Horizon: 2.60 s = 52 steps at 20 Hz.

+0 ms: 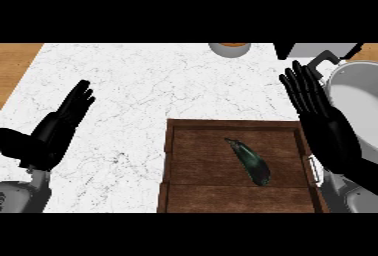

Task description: Pick the eggplant from the tray and place it in the pot

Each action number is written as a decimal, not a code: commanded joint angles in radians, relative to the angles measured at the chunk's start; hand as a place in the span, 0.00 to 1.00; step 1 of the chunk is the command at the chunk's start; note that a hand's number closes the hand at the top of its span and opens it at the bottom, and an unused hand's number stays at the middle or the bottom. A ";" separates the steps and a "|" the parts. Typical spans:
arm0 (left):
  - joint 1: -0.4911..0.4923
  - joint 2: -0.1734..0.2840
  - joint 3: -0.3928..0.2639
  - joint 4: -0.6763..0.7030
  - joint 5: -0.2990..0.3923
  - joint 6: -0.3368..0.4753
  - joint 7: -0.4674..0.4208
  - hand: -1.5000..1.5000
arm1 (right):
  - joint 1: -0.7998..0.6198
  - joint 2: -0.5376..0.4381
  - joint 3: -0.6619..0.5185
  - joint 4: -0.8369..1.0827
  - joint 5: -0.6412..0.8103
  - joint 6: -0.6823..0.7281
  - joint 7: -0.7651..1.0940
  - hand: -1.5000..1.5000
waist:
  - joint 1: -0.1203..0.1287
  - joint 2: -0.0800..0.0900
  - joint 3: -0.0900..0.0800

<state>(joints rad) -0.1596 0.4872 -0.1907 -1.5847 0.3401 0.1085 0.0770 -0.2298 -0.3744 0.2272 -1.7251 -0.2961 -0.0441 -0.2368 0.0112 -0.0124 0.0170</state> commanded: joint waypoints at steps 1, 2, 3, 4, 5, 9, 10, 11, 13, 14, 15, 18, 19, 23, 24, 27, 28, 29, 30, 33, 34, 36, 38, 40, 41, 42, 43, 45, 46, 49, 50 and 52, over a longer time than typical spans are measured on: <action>-0.008 0.019 0.049 -0.064 0.011 0.011 0.055 0.50 | -0.056 0.001 -0.018 0.159 -0.044 0.118 -0.030 1.00 | 0.006 0.014 -0.016; -0.091 -0.010 0.064 0.025 -0.005 0.048 0.026 0.50 | -0.137 -0.004 0.003 0.257 -0.060 0.165 -0.006 1.00 | 0.025 0.028 -0.016; -0.058 -0.008 0.067 0.006 -0.016 0.066 0.009 0.50 | -0.156 -0.039 0.003 0.296 -0.088 0.221 0.042 1.00 | 0.050 0.031 -0.015; -0.080 -0.014 0.075 0.001 -0.027 0.097 0.013 0.50 | -0.187 -0.049 0.023 0.328 -0.104 0.262 0.089 1.00 | 0.072 0.038 -0.015; -0.090 -0.022 0.087 -0.018 -0.009 0.110 0.033 0.50 | -0.178 -0.058 0.038 0.388 -0.107 0.308 0.082 1.00 | 0.100 0.047 -0.013; -0.113 -0.061 0.081 0.009 -0.015 0.147 0.041 0.50 | -0.224 -0.138 0.108 0.571 0.149 0.321 -0.048 0.00 | 0.099 0.057 -0.012; -0.105 -0.058 0.084 0.004 -0.008 0.140 0.046 0.50 | -0.227 -0.110 0.101 0.646 0.124 0.358 -0.110 0.00 | 0.098 0.054 -0.011; -0.076 -0.067 0.097 0.059 -0.009 0.131 -0.002 0.50 | -0.255 -0.104 0.077 0.700 0.099 0.403 -0.174 0.00 | 0.086 0.054 -0.012; -0.108 -0.092 0.072 0.018 -0.032 0.177 0.040 0.50 | -0.295 -0.086 0.066 0.797 0.096 0.475 -0.292 0.00 | 0.073 0.044 -0.011; -0.080 -0.073 0.082 -0.008 -0.023 0.172 0.065 0.50 | -0.287 -0.079 0.077 0.837 0.115 0.508 -0.364 0.00 | 0.066 0.036 -0.011; -0.128 -0.072 0.083 0.001 -0.032 0.187 0.087 0.50 | -0.341 -0.107 0.052 0.890 0.103 0.554 -0.377 0.00 | 0.069 0.041 -0.010; -0.052 -0.085 0.094 0.024 -0.046 0.180 0.014 0.50 | -0.457 -0.159 0.041 0.984 0.142 0.665 -0.464 0.00 | 0.057 0.032 -0.014; -0.096 -0.073 0.097 -0.008 -0.041 0.196 0.085 0.50 | -0.514 -0.176 0.057 0.983 0.146 0.725 -0.416 0.00 | 0.050 0.027 -0.014; -0.098 -0.078 0.098 0.002 -0.040 0.188 0.091 0.50 | -0.590 -0.178 0.178 0.990 0.260 0.789 -0.359 0.00 | 0.043 0.025 -0.016; -0.139 -0.093 0.080 0.047 -0.072 0.214 0.095 0.50 | -0.621 -0.196 0.203 0.974 0.262 0.856 -0.344 0.00 | 0.035 0.029 -0.016; -0.096 -0.090 0.104 0.017 -0.048 0.205 0.086 0.50 | -0.626 -0.207 0.316 0.909 0.355 0.883 -0.334 0.00 | 0.035 0.021 -0.016; -0.068 -0.081 0.094 -0.005 -0.033 0.165 0.080 0.50 | -0.666 -0.160 0.338 0.900 0.366 0.863 -0.281 0.00 | 0.046 0.019 -0.017; -0.093 -0.085 0.098 0.017 -0.055 0.192 0.082 0.50 | -0.674 -0.219 0.357 0.907 0.400 0.898 -0.337 0.00 | 0.036 0.024 -0.016; -0.092 -0.071 0.105 0.014 -0.047 0.179 0.095 0.50 | -0.710 -0.177 0.383 0.865 0.402 0.895 -0.261 0.00 | 0.030 0.017 -0.017; -0.082 -0.078 0.116 -0.025 -0.041 0.199 0.122 0.50 | -0.711 -0.163 0.458 0.840 0.466 0.891 -0.272 0.00 | 0.026 0.016 -0.017; -0.077 -0.110 0.094 0.027 -0.065 0.196 0.063 0.50 | -0.696 -0.135 0.487 0.808 0.475 0.887 -0.235 0.00 | 0.008 0.016 -0.018; -0.061 -0.084 0.110 -0.009 -0.066 0.199 0.099 0.50 | -0.673 -0.156 0.528 0.812 0.518 0.885 -0.273 0.00 | 0.011 0.016 -0.017; -0.069 -0.086 0.118 -0.020 -0.078 0.210 0.106 0.50 | -0.677 -0.126 0.547 0.831 0.541 0.874 -0.259 0.00 | 0.010 0.016 -0.017; -0.048 -0.112 0.115 -0.004 -0.068 0.193 0.086 0.50 | -0.640 -0.170 0.536 0.741 0.515 0.913 -0.244 0.00 | -0.009 0.011 -0.017; -0.065 -0.088 0.148 -0.003 -0.064 0.185 0.103 0.50 | -0.654 -0.139 0.516 0.798 0.525 0.894 -0.249 0.00 | -0.001 0.014 -0.017; -0.089 -0.106 0.124 0.000 -0.084 0.207 0.129 0.50 | -0.646 -0.116 0.521 0.790 0.522 0.887 -0.237 0.00 | -0.004 0.014 -0.017; -0.067 -0.118 0.111 -0.005 -0.108 0.214 0.102 0.50 | -0.637 -0.138 0.522 0.792 0.533 0.888 -0.268 0.00 | -0.003 0.014 -0.017; -0.082 -0.095 0.140 -0.029 -0.094 0.203 0.139 0.50 | -0.622 -0.100 0.529 0.810 0.551 0.861 -0.253 0.00 | 0.001 0.015 -0.017; -0.061 -0.099 0.158 0.023 -0.067 0.149 0.084 0.50 | -0.631 -0.103 0.508 0.775 0.526 0.898 -0.210 0.00 | -0.005 0.014 -0.017; -0.102 -0.133 0.149 0.036 -0.099 0.187 0.107 0.50 | -0.609 -0.128 0.528 0.754 0.589 0.880 -0.222 0.00 | -0.008 0.014 -0.017; -0.082 -0.126 0.150 0.016 -0.103 0.173 0.107 0.50 | -0.577 -0.151 0.527 0.717 0.603 0.874 -0.191 0.00 | -0.010 0.012 -0.017; -0.055 -0.127 0.162 0.015 -0.105 0.151 0.072 0.50 | -0.568 -0.086 0.544 0.753 0.655 0.820 -0.160 0.00 | -0.005 0.013 -0.017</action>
<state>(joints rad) -0.2288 0.3708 -0.0381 -1.5777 0.2471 0.2808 0.1782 -0.8344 -0.4876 0.7577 -0.9738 0.2923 0.7454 -0.3635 0.0069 0.0008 -0.0001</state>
